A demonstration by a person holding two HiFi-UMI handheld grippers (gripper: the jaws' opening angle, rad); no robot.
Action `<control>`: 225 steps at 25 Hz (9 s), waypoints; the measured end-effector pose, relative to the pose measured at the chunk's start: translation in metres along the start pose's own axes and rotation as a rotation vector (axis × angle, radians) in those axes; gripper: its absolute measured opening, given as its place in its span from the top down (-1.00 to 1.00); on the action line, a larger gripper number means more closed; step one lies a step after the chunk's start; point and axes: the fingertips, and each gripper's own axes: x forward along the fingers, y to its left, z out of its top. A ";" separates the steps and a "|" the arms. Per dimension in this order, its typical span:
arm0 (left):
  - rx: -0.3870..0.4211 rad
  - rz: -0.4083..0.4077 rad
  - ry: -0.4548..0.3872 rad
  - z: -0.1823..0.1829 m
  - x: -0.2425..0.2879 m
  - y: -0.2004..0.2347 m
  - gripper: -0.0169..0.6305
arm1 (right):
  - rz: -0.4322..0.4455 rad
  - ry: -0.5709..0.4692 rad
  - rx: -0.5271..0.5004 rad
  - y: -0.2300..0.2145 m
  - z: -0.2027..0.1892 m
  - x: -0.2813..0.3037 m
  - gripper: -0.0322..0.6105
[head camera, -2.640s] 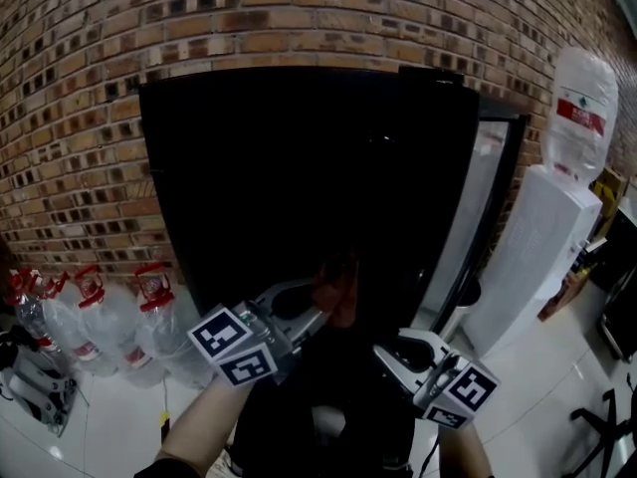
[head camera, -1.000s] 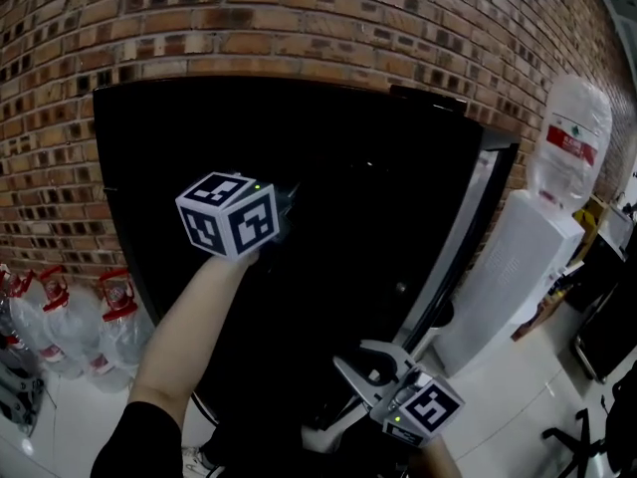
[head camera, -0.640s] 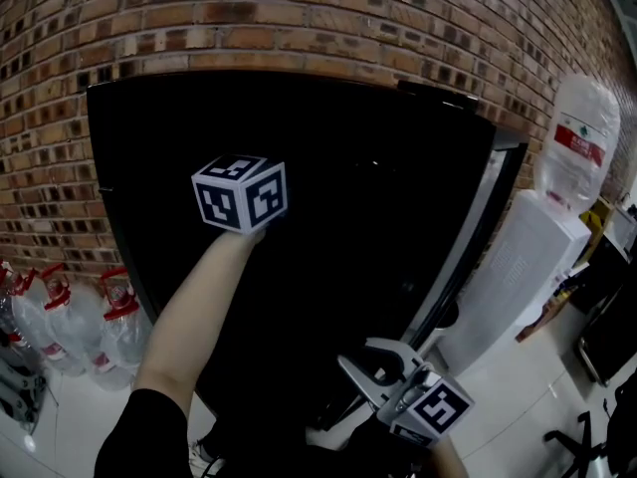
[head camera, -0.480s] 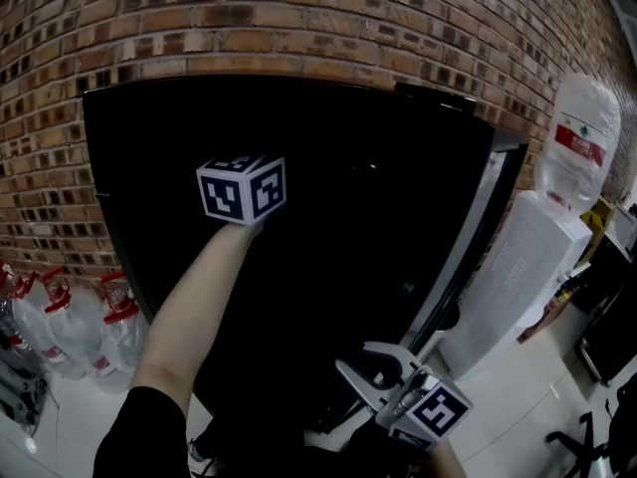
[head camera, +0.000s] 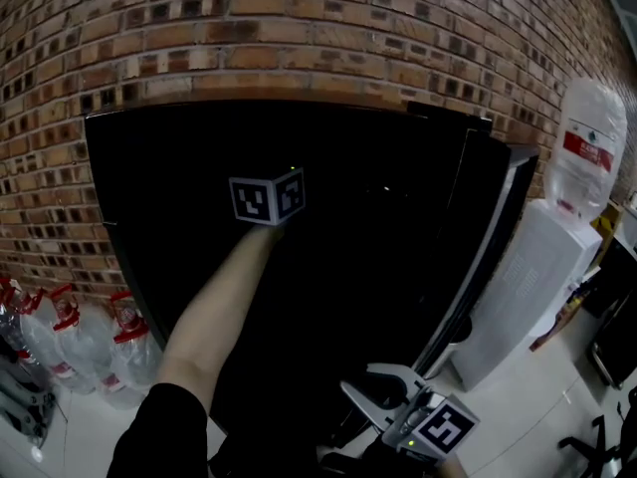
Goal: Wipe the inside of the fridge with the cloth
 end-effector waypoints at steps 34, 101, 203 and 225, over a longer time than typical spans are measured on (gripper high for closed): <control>0.009 0.239 -0.029 -0.024 -0.065 0.017 0.77 | -0.060 0.020 0.015 0.009 0.000 0.015 0.72; 0.009 0.141 0.128 -0.130 0.014 0.006 0.77 | 0.073 0.033 0.113 -0.011 -0.031 0.062 0.72; -0.100 -0.737 0.171 -0.154 -0.176 -0.198 0.77 | 0.389 0.157 0.122 0.090 -0.112 0.108 0.82; -0.124 -0.226 0.224 -0.223 -0.085 -0.070 0.77 | 0.291 0.119 0.161 0.049 -0.124 0.116 0.82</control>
